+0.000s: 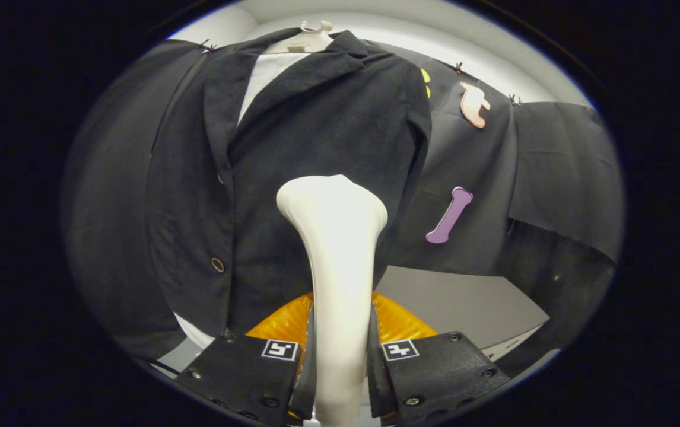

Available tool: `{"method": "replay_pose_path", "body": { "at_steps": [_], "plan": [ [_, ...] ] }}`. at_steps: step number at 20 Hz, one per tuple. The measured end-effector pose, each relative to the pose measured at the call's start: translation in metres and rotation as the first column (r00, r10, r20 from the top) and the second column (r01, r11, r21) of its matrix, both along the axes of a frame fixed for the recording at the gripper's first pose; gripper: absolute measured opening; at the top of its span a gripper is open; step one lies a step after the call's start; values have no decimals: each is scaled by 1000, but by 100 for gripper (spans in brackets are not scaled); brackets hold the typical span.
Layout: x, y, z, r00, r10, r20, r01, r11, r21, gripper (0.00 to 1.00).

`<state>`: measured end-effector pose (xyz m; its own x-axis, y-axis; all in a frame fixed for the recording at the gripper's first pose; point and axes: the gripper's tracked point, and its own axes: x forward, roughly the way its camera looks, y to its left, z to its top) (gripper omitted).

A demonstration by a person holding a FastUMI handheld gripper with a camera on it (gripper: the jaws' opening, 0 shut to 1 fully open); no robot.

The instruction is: Iron the clothes twice with a garment steamer, once on the left side and once on the right side.

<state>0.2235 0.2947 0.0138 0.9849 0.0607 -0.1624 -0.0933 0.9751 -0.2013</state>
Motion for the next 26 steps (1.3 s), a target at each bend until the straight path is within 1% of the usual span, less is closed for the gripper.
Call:
{"method": "replay_pose_path", "body": {
  "at_steps": [5, 8, 12, 18, 26],
  "plan": [
    [-1, -1, -35, 998, -10, -55, 10, 1000, 1, 38],
    [2, -1, -45, 997, -17, -80, 17, 1000, -6, 38],
    [-1, 0, -71, 994, -19, -111, 19, 1000, -4, 38],
    [0, 6, -105, 987, -2, -159, 0, 1000, -14, 38],
    [-9, 9, -166, 968, 19, -250, -25, 1000, -18, 38]
  ]
}}
